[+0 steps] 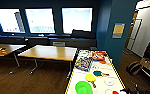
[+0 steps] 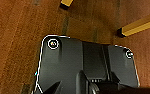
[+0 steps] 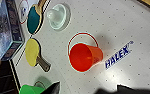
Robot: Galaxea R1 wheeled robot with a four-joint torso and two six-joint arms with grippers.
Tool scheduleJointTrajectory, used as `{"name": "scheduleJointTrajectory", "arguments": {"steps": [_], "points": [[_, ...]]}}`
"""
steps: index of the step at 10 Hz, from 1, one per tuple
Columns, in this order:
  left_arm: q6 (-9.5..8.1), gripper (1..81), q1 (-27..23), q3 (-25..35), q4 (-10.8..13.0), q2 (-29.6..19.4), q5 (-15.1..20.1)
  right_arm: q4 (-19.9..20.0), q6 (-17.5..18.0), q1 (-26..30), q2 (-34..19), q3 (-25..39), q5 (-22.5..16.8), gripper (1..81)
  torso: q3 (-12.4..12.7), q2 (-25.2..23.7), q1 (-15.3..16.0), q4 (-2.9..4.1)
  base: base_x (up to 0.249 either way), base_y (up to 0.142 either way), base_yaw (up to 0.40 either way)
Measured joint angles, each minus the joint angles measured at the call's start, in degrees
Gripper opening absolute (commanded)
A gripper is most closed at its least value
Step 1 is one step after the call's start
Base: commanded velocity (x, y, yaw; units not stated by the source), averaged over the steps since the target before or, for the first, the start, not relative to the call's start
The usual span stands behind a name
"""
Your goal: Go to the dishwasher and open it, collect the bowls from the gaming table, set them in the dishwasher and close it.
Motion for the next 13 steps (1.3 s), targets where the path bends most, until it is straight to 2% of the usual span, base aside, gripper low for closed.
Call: {"name": "scheduleJointTrajectory", "arguments": {"steps": [3,13], "points": [[0.0,81.1,0.0,0.0,0.0,0.2,0.0,0.0,-0.2,1.1,0.3,-2.3,0.3,81.1,0.0,0.0,0.0,0.0,0.0,0.0,0.0],[0.0,81.1,0.0,-0.8,0.0,1.0,0.0,0.0,-0.4,-0.5,10.5,-16.2,0.3,81.1,0.0,0.0,0.0,0.0,0.0,0.0,0.0]]}}
